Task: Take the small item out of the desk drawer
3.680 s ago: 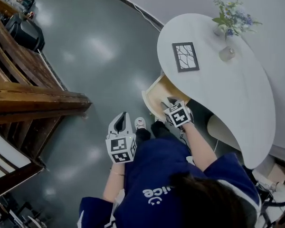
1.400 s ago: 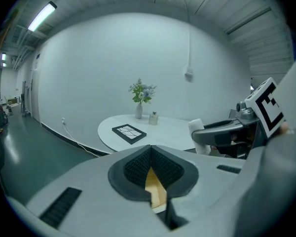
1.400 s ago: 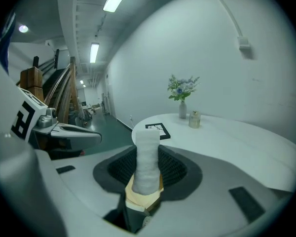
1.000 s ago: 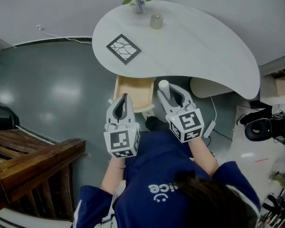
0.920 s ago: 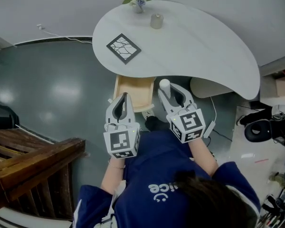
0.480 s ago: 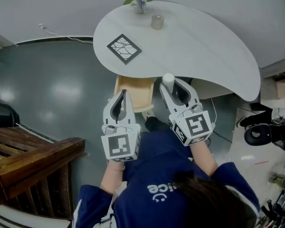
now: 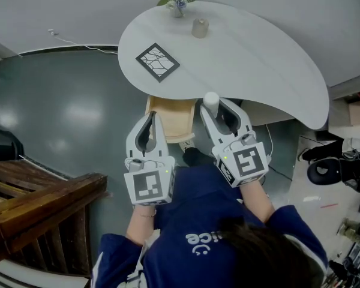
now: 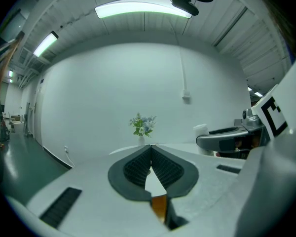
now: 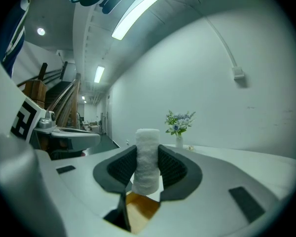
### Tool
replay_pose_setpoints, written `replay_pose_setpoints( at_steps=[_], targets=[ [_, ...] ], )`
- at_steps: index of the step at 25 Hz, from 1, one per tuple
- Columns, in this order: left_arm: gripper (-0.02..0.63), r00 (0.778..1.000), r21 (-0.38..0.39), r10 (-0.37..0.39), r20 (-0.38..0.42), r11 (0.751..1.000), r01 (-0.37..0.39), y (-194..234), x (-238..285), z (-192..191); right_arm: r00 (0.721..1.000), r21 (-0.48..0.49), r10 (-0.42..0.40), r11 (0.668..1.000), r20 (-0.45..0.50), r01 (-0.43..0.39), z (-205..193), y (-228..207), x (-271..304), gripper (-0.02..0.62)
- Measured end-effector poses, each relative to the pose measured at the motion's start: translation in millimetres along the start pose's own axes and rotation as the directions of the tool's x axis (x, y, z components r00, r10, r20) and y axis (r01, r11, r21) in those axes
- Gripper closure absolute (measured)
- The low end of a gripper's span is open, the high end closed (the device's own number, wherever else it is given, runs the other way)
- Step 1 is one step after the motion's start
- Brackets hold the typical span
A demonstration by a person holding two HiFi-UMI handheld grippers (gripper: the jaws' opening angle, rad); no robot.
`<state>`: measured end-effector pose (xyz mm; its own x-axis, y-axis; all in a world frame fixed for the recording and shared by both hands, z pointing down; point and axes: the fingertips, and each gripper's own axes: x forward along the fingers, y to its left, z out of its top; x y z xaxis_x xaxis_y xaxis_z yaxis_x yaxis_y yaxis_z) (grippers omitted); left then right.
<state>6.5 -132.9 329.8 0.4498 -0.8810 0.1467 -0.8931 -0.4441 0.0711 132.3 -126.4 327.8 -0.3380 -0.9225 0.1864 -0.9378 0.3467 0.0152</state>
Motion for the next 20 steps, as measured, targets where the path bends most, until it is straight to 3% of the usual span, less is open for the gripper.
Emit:
replay_pose_setpoints(
  at_steps=[20],
  targets=[
    [0.603, 0.999, 0.027, 0.027, 0.018, 0.999, -0.027, 9.5, 17.0, 13.6, 0.999, -0.029, 0.003, 1.000, 0.035, -0.002, 9.3, -8.4, 13.4, 0.457]
  ],
)
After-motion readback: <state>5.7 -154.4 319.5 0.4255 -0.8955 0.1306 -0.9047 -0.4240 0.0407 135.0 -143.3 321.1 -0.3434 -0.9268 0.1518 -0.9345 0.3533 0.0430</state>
